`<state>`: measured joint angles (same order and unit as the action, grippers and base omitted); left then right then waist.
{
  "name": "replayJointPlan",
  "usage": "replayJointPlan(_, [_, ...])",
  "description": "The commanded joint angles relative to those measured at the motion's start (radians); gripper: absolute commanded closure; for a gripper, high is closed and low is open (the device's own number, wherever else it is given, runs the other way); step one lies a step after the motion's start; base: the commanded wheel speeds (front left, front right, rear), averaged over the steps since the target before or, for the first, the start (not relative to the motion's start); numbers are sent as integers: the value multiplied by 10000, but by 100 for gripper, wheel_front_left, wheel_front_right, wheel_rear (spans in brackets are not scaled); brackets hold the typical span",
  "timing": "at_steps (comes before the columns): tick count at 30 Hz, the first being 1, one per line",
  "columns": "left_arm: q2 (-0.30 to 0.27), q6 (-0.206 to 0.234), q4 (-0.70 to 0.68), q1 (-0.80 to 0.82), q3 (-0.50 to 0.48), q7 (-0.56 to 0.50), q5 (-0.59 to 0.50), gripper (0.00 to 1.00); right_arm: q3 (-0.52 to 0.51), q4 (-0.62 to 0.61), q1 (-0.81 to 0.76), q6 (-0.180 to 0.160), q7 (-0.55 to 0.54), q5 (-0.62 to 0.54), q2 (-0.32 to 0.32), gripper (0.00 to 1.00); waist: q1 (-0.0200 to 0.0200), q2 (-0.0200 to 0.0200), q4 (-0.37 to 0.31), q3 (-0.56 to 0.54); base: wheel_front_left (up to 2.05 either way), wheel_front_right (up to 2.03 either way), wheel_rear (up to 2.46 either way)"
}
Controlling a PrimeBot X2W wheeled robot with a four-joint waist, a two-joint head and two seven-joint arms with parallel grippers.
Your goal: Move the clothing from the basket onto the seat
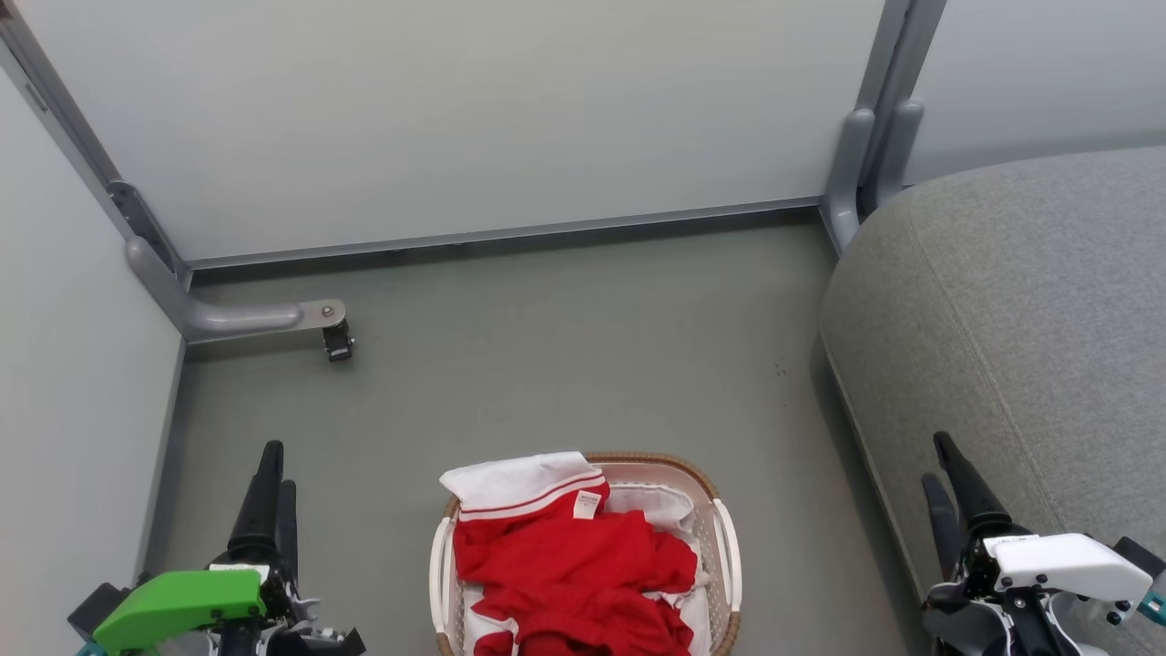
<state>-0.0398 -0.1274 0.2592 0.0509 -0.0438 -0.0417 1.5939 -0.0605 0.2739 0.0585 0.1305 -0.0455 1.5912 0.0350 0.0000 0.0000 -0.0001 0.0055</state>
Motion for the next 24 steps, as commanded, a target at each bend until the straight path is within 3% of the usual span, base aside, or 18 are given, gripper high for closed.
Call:
replayJointPlan(1, [-43,-18,-242,40,95,110,-144,0,38,-204,53,1,134,-142,65,0,0,0,1,4,0,0,0])
replayJointPlan(14, [-59,-23,-585,-94,441,640,-1229,0,60,-294,14,1,665,-1371,86,0,0,0,17,41,0,0,0])
replayJointPlan(24, [-70,81,-1016,-226,472,1004,-2968,0,-104,-466,12,1,1036,-3087,100,0,0,0,35,81,0,0,0])
